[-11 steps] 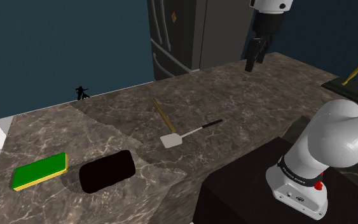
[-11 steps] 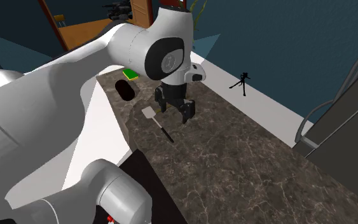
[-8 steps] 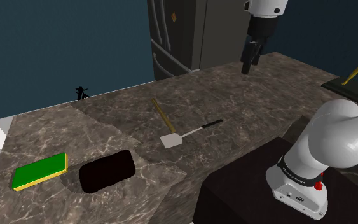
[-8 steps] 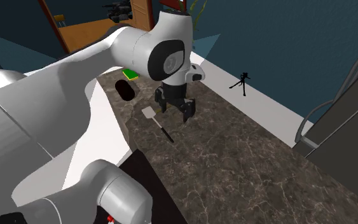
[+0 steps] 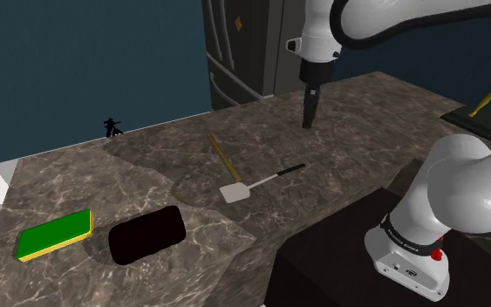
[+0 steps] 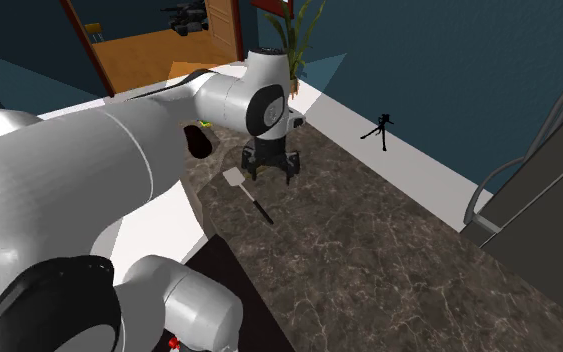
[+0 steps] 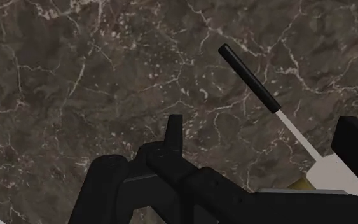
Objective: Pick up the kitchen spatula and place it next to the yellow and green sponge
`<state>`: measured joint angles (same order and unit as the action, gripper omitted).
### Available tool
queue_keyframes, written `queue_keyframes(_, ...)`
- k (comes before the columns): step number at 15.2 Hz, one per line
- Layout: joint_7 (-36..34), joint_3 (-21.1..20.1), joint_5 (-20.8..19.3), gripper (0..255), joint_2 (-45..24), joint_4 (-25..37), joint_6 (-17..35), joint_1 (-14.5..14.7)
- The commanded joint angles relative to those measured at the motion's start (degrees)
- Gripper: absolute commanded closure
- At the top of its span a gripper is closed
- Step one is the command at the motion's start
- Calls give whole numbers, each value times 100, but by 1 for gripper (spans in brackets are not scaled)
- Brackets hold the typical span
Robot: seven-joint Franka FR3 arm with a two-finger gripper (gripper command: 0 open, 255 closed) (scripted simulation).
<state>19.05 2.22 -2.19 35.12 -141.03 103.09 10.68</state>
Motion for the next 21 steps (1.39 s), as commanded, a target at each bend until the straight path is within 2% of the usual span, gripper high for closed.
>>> queue_keyframes(1,392,-33,-7,0,-234,-68,308,215)
queue_keyframes(13,2456,-379,-54,0,-1722,-459,2194,1344)
queue_keyframes(21,2431,-371,-97,0,-2083,-773,2869,1319)
